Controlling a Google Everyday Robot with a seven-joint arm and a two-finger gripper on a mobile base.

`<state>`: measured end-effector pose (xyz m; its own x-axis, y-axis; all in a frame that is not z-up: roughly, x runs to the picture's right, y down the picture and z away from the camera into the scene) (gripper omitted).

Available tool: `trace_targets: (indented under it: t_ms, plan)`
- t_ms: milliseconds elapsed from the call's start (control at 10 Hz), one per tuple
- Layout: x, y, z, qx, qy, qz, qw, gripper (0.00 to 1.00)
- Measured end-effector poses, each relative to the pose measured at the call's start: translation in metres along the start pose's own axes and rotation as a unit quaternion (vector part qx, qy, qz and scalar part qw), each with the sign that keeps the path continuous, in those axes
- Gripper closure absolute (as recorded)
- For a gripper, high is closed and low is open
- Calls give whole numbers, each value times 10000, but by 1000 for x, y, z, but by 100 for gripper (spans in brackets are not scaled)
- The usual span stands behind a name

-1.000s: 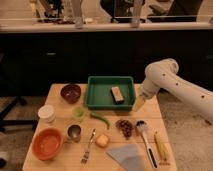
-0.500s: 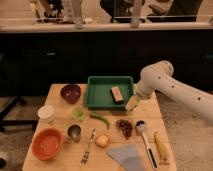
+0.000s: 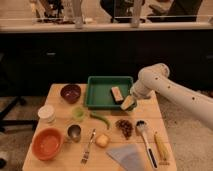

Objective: Place eraser in table surface

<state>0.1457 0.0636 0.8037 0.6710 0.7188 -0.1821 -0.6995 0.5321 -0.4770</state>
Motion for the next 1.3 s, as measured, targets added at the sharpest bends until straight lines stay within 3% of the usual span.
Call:
trace_targets:
  t_ms: [700,1300]
  plan:
    - [-20,-9,33,-59,-65,435,9990,20]
    - [-22,-9,35,-76,-52,426,9990,20]
